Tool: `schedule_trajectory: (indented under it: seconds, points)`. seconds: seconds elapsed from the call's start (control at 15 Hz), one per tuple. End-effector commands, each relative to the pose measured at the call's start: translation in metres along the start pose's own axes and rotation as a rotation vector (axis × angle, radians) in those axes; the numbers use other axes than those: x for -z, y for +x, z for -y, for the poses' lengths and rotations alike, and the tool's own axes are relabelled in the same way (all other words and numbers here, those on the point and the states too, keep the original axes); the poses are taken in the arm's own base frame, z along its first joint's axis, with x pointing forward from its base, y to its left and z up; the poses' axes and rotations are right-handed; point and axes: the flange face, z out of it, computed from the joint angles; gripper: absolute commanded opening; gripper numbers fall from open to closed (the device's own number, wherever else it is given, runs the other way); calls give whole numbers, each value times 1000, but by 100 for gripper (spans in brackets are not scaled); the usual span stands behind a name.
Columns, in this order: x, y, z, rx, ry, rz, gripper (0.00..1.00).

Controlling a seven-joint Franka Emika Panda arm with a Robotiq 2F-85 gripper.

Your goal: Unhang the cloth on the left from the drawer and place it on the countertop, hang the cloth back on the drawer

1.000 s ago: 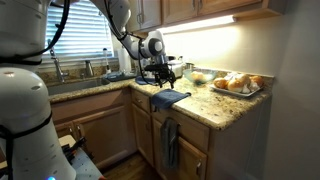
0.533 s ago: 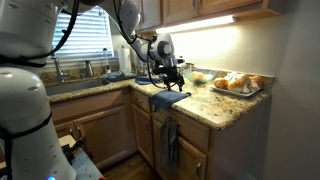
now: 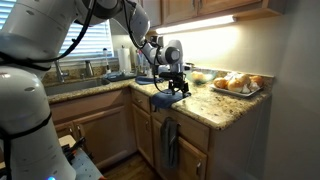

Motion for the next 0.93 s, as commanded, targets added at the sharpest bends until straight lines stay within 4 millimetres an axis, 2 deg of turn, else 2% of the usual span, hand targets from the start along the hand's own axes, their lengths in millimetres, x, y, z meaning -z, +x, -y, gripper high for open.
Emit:
schedule_trajectory:
  seconds: [0.0,0.07,0.13,0.27,0.87]
  points:
    - [0,11,-1,-47,28,38,100]
    - [1,12,-1,-49,30,43,98]
    - [2,13,-1,-49,34,47,74]
    - [2,14,0,-49,44,53,69]
    - [5,14,-8,-75,88,59,11]
